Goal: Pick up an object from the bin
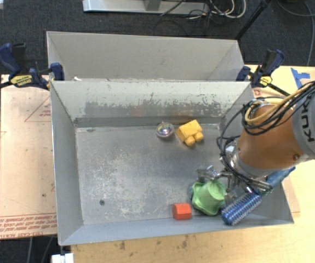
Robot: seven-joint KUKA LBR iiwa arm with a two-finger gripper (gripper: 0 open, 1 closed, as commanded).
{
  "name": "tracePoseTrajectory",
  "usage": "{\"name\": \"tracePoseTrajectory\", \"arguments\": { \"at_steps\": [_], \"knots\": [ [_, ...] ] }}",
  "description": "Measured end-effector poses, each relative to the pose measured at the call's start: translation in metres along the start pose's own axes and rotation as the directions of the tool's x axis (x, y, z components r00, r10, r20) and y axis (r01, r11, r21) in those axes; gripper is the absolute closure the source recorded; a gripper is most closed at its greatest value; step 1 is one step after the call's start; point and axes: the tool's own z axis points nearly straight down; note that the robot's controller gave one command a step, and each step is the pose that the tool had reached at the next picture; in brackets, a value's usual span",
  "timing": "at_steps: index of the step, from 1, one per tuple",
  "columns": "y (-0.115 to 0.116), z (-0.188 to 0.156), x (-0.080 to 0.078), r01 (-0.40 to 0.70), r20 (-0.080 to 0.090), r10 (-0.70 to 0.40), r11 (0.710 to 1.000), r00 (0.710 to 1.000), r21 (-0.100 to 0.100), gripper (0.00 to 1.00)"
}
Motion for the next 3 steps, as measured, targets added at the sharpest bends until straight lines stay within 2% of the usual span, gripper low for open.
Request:
{"name": "tracePoseTrajectory", "arguments": {
  "at_steps": [1, 2, 3],
  "knots": [
    [-0.002, -0.001, 0.0, -0.001, 0.002, 0.001, 1.0, 1.0, 0.003, 1.0],
    [-0.012, 0.0, -0.013, -0.319, -0.007, 0.319, 0.948, 0.948, 0.0, 1.0],
    [-0.001, -0.124, -0.033, -0.317, -0.001, 0.317, 0.948, 0.948, 0.003, 1.0]
  ]
}}
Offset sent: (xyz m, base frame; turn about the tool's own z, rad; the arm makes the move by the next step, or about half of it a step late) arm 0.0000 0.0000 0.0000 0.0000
